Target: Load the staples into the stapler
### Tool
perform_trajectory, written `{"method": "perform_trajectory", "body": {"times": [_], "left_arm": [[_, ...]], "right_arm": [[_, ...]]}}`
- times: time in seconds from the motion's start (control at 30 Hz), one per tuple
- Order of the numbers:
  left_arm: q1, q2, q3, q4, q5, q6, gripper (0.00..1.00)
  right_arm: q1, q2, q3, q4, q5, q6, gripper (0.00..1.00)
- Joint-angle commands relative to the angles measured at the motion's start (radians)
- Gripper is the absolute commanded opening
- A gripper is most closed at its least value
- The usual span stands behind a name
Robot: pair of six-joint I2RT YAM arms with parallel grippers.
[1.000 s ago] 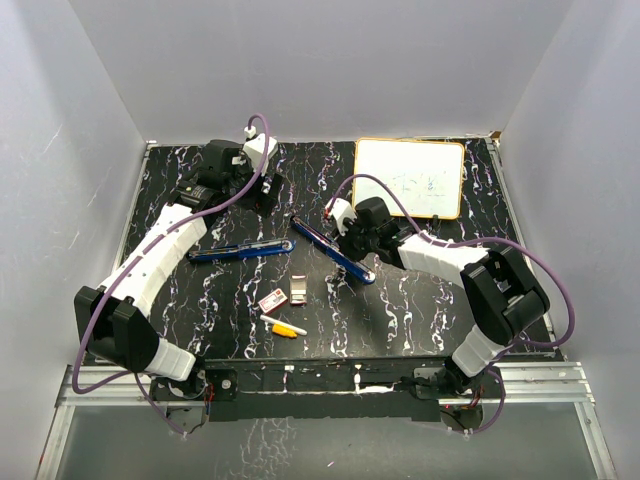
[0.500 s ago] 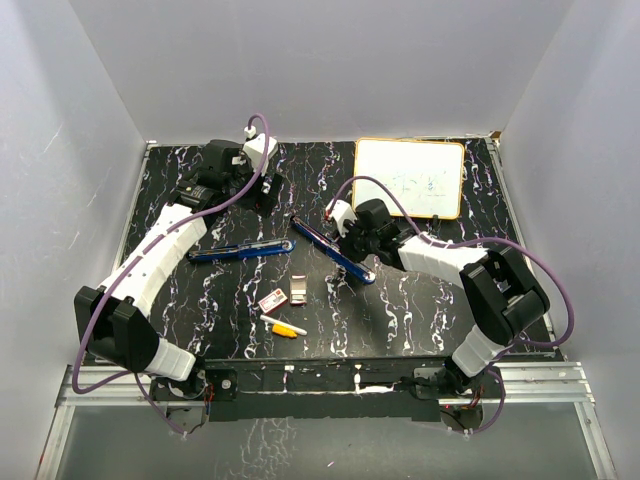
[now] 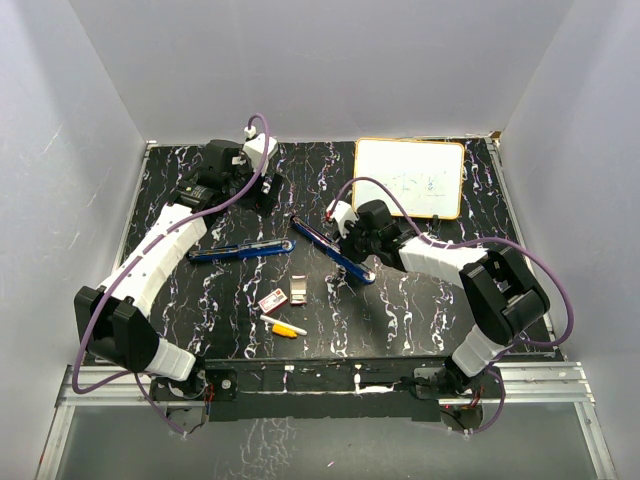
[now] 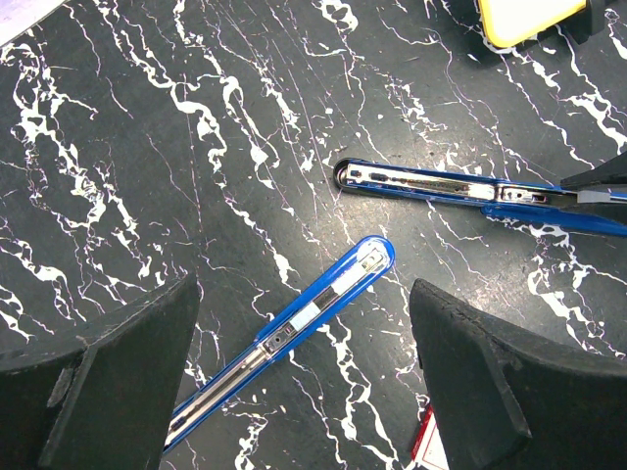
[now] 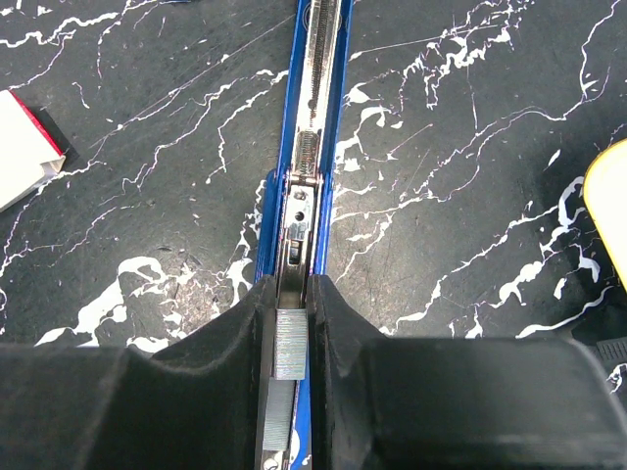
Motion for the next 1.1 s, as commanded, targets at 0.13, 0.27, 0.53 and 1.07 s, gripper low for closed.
{"method": "perform_trajectory", "body": {"times": [0.13, 0.27, 0.53, 1.07], "left_arm": [[0.007, -0.058, 0.018, -0.011, 0.014, 0.008, 0.87], [0.007, -0.059, 0.019, -0.011, 0.014, 0.009, 0.87], [0.007, -0.057, 0.02, -0.011, 0.014, 0.008, 0.87], [0.008, -0.057, 0.02, -0.011, 0.013, 0.009, 0.87]], "right_arm": [[-0.012, -0.044, -0.021, 0.091, -0.051, 0.0, 0.1], [-0.018, -0.04, -0.024, 0.092, -0.078, -0.007, 0.1], [-0.043, -0.046, -0.032, 0.099, -0.137, -0.02, 0.1], [-0.069, -0.07, -0.073, 0.14, -0.223, -0.05, 0.11]]}}
